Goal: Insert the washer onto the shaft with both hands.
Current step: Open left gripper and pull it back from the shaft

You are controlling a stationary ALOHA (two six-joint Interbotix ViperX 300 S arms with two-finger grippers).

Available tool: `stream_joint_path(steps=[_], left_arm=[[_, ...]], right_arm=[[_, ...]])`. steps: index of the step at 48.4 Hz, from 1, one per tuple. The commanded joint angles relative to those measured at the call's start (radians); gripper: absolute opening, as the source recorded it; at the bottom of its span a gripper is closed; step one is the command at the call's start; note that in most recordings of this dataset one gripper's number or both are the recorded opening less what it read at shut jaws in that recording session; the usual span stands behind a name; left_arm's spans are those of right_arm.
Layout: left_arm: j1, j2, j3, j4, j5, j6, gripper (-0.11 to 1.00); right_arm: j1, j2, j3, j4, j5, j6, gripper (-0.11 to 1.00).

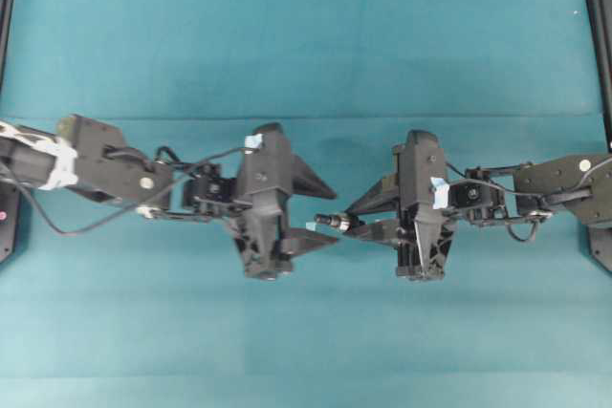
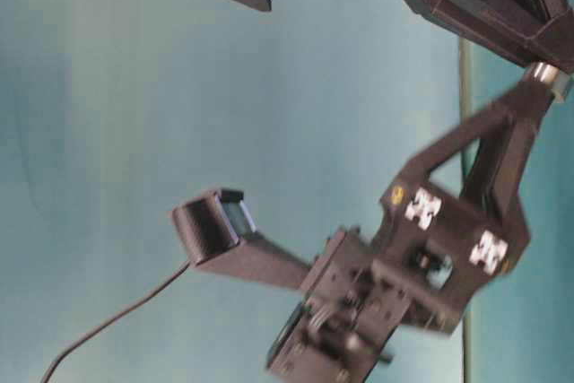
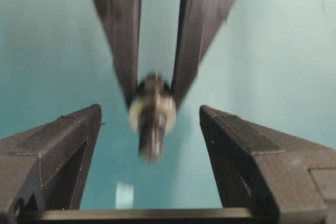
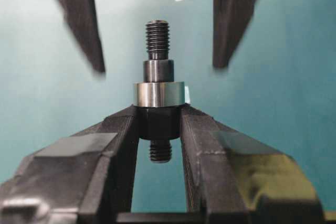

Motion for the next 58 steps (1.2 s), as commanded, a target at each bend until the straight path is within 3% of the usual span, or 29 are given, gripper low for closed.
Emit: stream_joint_path(steps=[1,20,58], left_arm=[[0.0,-0.055,0.012,0.003,0.026,0.005,0.8],[0.0,-0.173,0.132,0.003,0.04,0.006,0.8],[0.003,-0.193,0.156,0.003,0.044,0.008,0.79]], right_arm=[[0.002,-0.011,-0.015,-0.002,-0.006,0.003,-0.01],[0.002,-0.011,-0.015,-0.002,-0.006,0.003,-0.01],[0.002,-0.011,-0.015,-0.002,-0.006,0.003,-0.01]])
